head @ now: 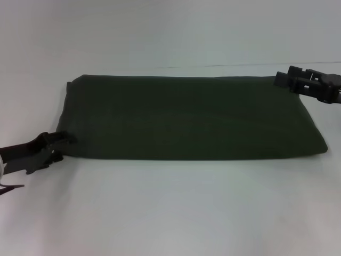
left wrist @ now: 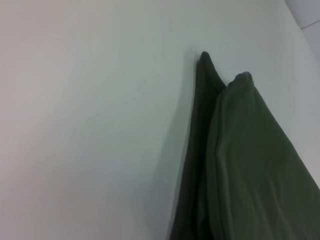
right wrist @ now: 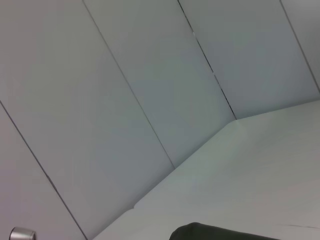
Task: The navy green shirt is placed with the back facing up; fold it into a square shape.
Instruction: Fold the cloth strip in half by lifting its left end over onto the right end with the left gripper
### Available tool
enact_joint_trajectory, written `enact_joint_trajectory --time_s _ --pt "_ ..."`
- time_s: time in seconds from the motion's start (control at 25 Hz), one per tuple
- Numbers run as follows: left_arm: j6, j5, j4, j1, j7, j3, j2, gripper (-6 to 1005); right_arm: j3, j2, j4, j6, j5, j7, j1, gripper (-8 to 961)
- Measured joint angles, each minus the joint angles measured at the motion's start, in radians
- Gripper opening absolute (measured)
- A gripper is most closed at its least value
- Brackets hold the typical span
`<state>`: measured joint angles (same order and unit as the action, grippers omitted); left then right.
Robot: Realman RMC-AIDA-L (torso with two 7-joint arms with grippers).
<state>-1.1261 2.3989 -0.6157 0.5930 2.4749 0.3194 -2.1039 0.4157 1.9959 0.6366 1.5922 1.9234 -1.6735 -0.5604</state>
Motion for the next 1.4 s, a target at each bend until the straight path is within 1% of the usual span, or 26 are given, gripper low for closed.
enact_joint_trajectory --time_s 0.28,0.64,1.08,1.4 --pt "0.001 0.000 0.001 0.026 -0.002 0.000 0.012 725 0.000 0.003 0.000 0.000 -0.001 0.000 0.001 940" --pt "-0.024 -0.021 -0.003 0.042 -0.003 0.020 0.013 725 0.000 0.004 0.000 0.000 -0.003 0.000 0.004 940" --pt "-0.032 -0.013 -0.034 -0.005 -0.011 0.017 0.009 725 0.000 0.006 0.000 -0.003 -0.003 0.000 0.001 940" --pt "-0.058 0.007 -0.034 -0.007 -0.008 0.021 0.009 726 0.000 0.006 0.000 -0.002 -0.003 0.000 -0.002 940"
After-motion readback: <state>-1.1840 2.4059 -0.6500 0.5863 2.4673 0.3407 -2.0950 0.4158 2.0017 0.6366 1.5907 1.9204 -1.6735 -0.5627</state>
